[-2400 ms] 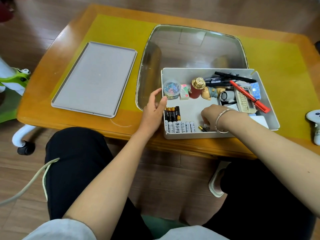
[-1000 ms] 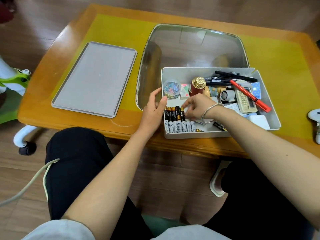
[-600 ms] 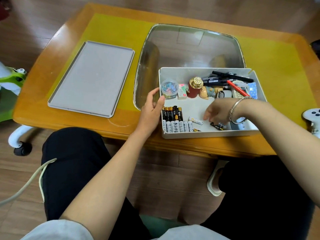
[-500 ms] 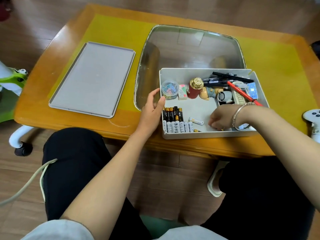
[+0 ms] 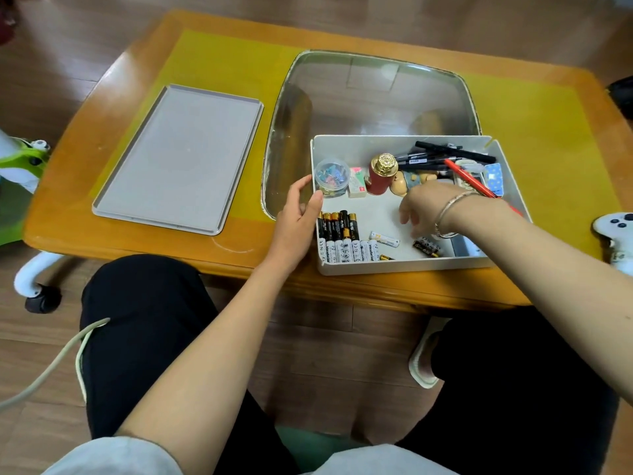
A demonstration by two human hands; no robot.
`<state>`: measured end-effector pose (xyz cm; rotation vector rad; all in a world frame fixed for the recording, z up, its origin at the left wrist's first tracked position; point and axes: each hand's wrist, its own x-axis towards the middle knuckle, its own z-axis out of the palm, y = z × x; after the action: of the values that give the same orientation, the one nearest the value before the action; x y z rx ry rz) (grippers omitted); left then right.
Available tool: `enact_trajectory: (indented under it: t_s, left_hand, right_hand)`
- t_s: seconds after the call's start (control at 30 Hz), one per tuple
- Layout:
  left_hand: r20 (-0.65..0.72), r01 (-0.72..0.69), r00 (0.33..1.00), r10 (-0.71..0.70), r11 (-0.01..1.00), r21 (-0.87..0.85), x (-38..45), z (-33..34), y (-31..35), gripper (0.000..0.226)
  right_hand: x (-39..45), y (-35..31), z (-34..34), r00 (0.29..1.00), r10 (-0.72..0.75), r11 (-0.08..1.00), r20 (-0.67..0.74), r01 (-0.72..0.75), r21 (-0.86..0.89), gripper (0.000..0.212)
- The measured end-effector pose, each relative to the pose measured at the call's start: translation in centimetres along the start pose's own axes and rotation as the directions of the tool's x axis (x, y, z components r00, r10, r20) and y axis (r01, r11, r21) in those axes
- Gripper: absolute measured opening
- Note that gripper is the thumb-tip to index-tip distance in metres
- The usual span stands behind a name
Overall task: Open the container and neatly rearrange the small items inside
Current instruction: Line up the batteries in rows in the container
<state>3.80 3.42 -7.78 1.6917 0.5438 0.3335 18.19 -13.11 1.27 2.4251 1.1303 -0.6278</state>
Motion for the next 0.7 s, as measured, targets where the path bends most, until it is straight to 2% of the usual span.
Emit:
enact_trajectory:
  t_s: [0.17, 0.23, 0.33, 0.43, 0.5, 0.63, 0.7]
  left_hand:
    - [0.003, -0.017, 1.000, 0.017, 1.000, -0.001, 0.0, 0.0, -0.2, 0.043]
    - [0.001, -0.019, 1.000, 0.019, 1.000, 0.003, 0.0, 0.0, -0.3, 0.043]
    - [-0.003, -0.021, 1.000, 0.021, 1.000, 0.011, 0.0, -0.1, -0.2, 0.044]
    - [-0.005, -0.016, 1.000, 0.016, 1.000, 0.012, 0.0, -0.1, -0.2, 0.043]
    - [-0.008, -0.015, 1.000, 0.015, 1.000, 0.009, 0.0, 0.0, -0.2, 0.043]
    - [-0.002, -0.021, 1.000, 0.021, 1.000, 0.000, -0.1, -0.1, -0.1, 0.043]
    - [0.003, -0.018, 1.000, 0.018, 1.000, -0.005, -0.1, -0.2, -0.1, 0.043]
  right_hand:
    - [1.7, -1.2, 0.4, 0.985, 0.021, 0.948, 0.172, 0.034, -0.315, 0.036]
    - [2.1, -1.7, 0.8, 0.981, 0.032, 0.925, 0.193, 0.044, -0.377, 0.025]
    - [2.5, -1.5, 1.5, 0.984, 0.028, 0.912, 0.176, 0.047, -0.408, 0.024]
    - [2.9, -0.9, 1.9, 0.988, -0.008, 0.933, 0.155, 0.063, -0.355, 0.022]
    - [3.3, -0.6, 1.8, 0.990, -0.020, 0.966, 0.136, 0.054, -0.253, 0.021]
    - [4.7, -0.6, 1.6, 0.994, -0.052, 0.998, -0.094, 0.054, 0.017, 0.020]
    - [5.0, -0.6, 1.8, 0.983, -0.036, 0.993, -0.179, 0.056, 0.107, 0.029]
